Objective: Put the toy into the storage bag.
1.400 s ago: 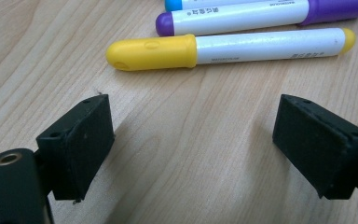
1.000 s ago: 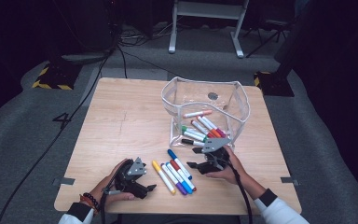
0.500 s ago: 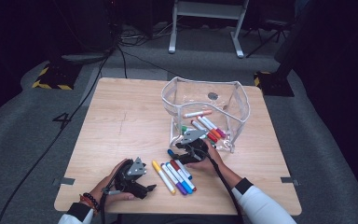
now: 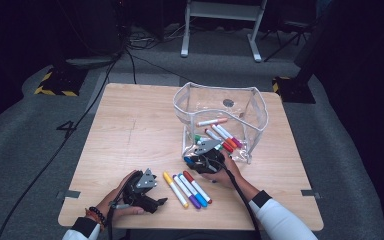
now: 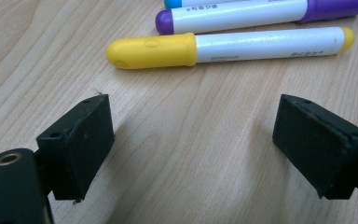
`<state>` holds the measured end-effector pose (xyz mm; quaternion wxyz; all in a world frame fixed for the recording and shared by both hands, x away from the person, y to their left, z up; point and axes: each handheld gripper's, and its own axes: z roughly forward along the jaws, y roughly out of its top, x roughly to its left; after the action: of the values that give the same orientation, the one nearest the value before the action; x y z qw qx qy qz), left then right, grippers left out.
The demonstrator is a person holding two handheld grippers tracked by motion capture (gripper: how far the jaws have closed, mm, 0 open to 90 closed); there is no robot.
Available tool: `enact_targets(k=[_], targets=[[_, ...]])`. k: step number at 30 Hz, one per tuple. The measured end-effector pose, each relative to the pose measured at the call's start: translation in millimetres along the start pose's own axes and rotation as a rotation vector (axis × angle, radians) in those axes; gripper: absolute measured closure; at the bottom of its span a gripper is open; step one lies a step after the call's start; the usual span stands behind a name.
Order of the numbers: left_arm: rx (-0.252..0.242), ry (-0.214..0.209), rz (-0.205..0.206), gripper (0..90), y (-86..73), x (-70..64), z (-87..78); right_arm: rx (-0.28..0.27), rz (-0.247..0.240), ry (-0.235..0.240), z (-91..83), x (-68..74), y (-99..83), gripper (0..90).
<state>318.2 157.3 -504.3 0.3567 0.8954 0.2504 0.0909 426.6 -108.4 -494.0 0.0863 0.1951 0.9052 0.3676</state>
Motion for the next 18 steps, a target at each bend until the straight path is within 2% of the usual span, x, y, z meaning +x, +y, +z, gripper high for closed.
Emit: enact_targets(k=[1,7,13,17,18], targets=[[0.0,0.0,0.0,12.7,0.0,0.0,0.0,-0.003,-0.012,0.003,-4.4,-0.1,-4.6,73.4],[0.0,0.0,0.0,12.7,-0.1,0.0,-0.1,0.002,-0.018,0.011,-22.9,-1.1,-22.7,74.3],[-0.001,-0.001,0.0,12.7,-0.1,0.0,0.0,0.019,-0.018,0.05,-47.8,-4.3,-43.3,74.6],[0.0,-0.001,0.0,12.7,-0.1,0.1,-0.1,-0.039,-0.003,0.048,-73.1,-7.0,-47.0,74.6],[0.0,-0.001,0.0,12.7,0.0,0.1,-0.1,-0.039,-0.003,0.048,-73.1,-7.0,-47.0,74.6]])
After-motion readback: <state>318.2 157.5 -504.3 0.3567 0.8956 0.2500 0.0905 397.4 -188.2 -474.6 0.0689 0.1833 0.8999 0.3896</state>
